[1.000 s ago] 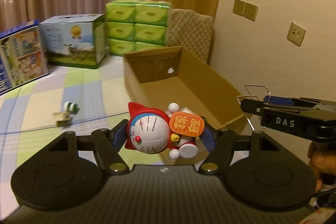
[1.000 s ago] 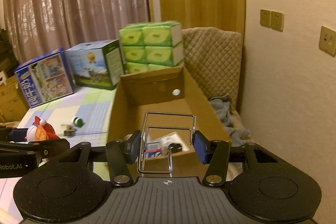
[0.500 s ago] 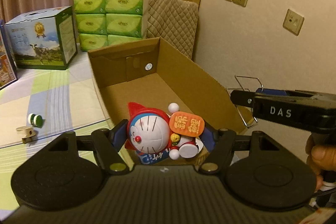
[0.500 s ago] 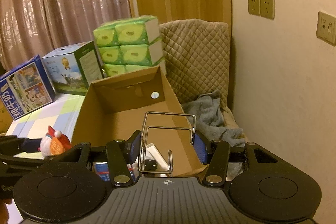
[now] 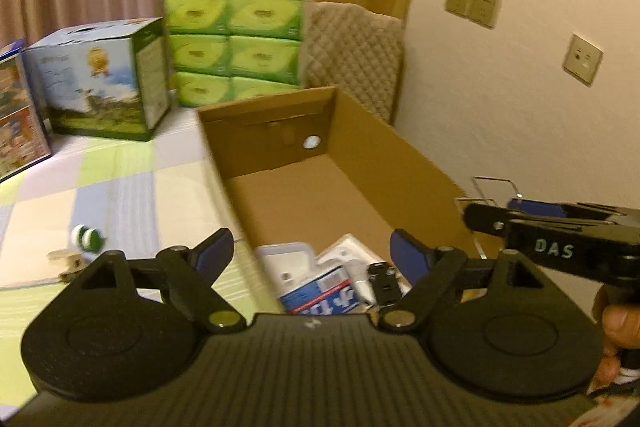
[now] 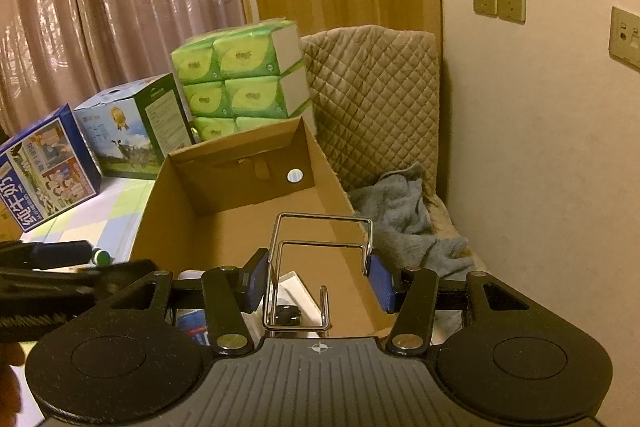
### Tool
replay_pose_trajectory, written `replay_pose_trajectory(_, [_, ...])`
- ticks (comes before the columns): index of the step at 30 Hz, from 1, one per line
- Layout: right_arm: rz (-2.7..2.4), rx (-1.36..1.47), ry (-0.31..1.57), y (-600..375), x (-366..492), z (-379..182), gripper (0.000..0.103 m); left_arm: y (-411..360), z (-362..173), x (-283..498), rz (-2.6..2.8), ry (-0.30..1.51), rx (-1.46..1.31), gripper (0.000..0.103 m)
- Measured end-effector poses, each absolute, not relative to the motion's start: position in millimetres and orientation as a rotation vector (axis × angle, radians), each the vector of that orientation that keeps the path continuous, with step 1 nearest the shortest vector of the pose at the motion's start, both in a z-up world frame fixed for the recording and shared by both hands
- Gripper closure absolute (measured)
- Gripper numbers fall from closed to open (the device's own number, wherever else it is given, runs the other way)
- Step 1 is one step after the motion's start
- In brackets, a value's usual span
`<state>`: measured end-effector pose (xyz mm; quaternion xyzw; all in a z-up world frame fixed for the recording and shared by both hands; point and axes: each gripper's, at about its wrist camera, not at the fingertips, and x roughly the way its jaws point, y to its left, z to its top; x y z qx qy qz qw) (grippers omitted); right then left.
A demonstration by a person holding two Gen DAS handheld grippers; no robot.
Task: Organize rigid objects
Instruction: 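Open the right tool to drop the wire rack into the cardboard box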
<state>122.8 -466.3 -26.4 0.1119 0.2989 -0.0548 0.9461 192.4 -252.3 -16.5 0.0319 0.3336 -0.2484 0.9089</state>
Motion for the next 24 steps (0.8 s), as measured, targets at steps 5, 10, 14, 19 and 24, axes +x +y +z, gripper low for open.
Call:
replay_pose_trajectory(5, [-0.094,0.229,0.611,-460,124,-26,0.053,-223,-15,186,-0.455,0.697,0.033,0.021])
replay_pose_trajectory(10, [-0.071,0.225,0.606,-451,127,-22,0.053,-206,-13,175,-0.408,0.674,0.061,0.021])
replay_pose_trajectory(14, [-0.059,0.223,0.609,-445,132,-22,0.053,-198,-13,171,-0.401,0.675,0.053,0.021])
replay_pose_trajectory(19, [-0.043,0.240,0.619,-444,137,-25,0.053,-195,-12,170,-0.396,0.669,0.054,0.021])
replay_pose_trajectory(24, [-0.027,0.272,0.623,-446,143,-29,0.053,-191,-13,172,-0.391,0.670,0.048,0.021])
